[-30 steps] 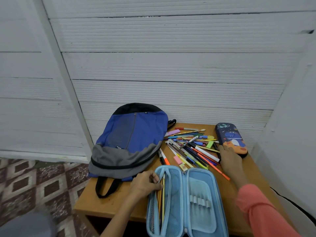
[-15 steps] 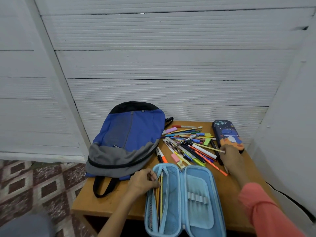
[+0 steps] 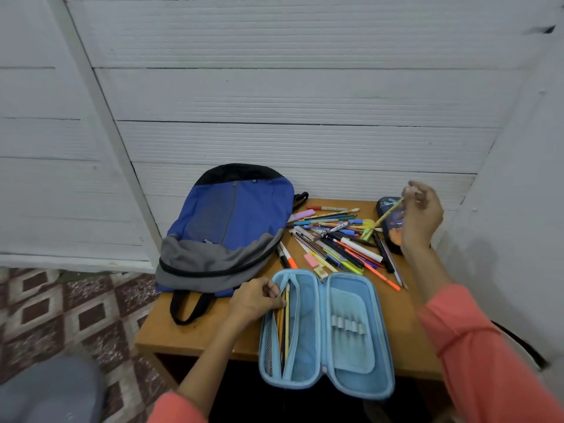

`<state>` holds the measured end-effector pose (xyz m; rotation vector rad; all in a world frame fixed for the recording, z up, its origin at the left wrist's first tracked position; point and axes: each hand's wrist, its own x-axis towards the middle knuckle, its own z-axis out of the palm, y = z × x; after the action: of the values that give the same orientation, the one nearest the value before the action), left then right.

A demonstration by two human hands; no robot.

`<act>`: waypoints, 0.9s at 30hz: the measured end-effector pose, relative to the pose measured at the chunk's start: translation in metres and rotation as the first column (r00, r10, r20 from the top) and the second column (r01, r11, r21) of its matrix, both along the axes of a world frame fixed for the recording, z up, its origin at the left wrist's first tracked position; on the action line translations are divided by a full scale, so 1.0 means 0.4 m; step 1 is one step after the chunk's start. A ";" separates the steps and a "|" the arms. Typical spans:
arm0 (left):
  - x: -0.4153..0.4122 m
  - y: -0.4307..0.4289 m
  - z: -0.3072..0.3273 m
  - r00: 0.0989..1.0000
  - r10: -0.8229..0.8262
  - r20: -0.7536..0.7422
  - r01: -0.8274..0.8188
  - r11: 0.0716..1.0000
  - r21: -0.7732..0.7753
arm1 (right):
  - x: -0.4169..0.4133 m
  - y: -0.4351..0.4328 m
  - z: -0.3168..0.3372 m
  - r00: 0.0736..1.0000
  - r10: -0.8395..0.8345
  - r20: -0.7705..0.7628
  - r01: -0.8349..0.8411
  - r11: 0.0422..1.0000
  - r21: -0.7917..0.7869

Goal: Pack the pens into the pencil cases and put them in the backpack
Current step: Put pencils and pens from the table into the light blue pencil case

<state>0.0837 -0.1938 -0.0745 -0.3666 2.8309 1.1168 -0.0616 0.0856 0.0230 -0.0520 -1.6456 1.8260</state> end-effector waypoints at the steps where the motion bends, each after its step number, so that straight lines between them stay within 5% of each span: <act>1: 0.000 0.002 0.003 1.000 0.003 0.001 -0.003 1.000 0.000 | 0.009 -0.014 0.014 0.999 -0.020 -0.036 0.019 1.000 -0.014; 5: -0.002 0.005 0.010 1.000 0.002 0.012 -0.001 1.000 -0.007 | 0.042 -0.097 0.024 0.995 0.097 -0.005 -0.097 0.994 -0.053; 13: -0.001 0.004 0.014 1.000 -0.008 0.022 0.009 1.000 -0.027 | 0.141 -0.286 -0.127 0.868 0.378 0.323 -0.458 0.860 0.223; 22: -0.003 0.006 0.015 1.000 -0.004 0.029 0.006 0.999 -0.053 | 0.215 -0.351 -0.227 0.685 0.401 0.608 -0.694 0.615 0.375; 27: -0.003 0.009 0.006 1.000 0.026 0.014 -0.025 0.998 -0.050 | 0.216 -0.337 -0.240 0.718 0.277 0.639 -0.678 0.485 0.552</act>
<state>0.0826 -0.1900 -0.0722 -0.4141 2.8537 1.0452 0.0247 -0.0491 -0.0730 0.4500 -2.9575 1.3391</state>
